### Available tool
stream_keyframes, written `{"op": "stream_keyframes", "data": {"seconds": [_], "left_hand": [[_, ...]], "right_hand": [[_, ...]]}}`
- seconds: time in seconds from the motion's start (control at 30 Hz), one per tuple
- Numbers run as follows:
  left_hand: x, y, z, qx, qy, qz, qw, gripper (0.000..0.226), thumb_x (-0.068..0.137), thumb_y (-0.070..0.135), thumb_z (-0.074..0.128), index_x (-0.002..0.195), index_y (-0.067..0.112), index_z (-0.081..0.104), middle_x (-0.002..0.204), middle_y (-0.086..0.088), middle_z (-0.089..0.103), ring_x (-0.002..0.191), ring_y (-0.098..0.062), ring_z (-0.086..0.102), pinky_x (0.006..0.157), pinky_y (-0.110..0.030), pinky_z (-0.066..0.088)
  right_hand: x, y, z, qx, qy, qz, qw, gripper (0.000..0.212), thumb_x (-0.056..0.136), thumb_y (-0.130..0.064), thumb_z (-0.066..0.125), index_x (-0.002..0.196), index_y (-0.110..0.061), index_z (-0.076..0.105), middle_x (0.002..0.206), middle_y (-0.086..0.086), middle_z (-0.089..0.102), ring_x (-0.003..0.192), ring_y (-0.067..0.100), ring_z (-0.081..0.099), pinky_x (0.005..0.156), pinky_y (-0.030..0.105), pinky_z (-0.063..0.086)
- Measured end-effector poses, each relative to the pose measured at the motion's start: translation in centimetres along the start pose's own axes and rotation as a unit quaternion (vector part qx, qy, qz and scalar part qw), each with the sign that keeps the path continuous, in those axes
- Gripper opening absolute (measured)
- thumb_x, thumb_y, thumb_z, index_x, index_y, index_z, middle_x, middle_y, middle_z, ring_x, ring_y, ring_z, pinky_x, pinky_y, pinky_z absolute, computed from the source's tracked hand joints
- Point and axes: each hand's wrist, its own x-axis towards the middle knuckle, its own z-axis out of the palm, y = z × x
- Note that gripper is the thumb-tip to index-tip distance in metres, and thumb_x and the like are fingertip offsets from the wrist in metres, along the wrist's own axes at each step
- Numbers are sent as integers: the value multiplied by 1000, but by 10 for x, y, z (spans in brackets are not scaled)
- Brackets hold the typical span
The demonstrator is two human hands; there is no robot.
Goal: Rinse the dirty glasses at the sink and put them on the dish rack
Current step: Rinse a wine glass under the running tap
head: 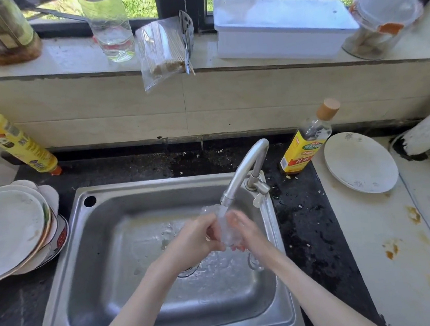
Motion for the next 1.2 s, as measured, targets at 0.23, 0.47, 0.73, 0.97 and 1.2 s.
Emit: {"op": "stream_keyframes", "data": {"seconds": [0.23,0.47,0.73,0.97,1.2], "left_hand": [[0,11,-8,-15,-107,-4,994,10,69,11,79,76,18,75,64,18,66,61,7,55,64,-9,42],[1,8,2,-65,56,-2,996,24,74,22,75,69,14,53,60,7,48,53,-3,38,52,-18,31],[-1,-1,-3,-133,38,16,990,28,81,13,70,62,23,52,56,12,54,58,0,46,60,-14,36],[-3,-13,13,5,28,150,988,6,76,21,72,73,18,70,73,27,53,76,9,47,76,-9,31],[-3,-16,8,-1,73,151,986,5,78,22,68,77,22,73,75,18,62,77,0,50,78,-7,34]], "right_hand": [[3,1,-1,63,-60,92,992,79,71,-86,24,88,-23,70,62,7,53,46,11,39,44,19,21],[-4,-4,9,17,-19,12,1000,65,82,-74,34,118,-25,57,73,1,68,53,8,49,45,16,32],[5,-3,2,133,-89,129,979,83,89,-69,5,97,-11,64,51,5,56,29,7,37,31,16,15],[7,16,0,45,-1,72,996,68,97,-55,12,103,-18,69,105,21,67,82,24,62,68,32,48],[5,11,3,94,-6,55,994,60,99,-50,11,108,-22,63,71,-7,64,58,6,45,53,21,31]]}}
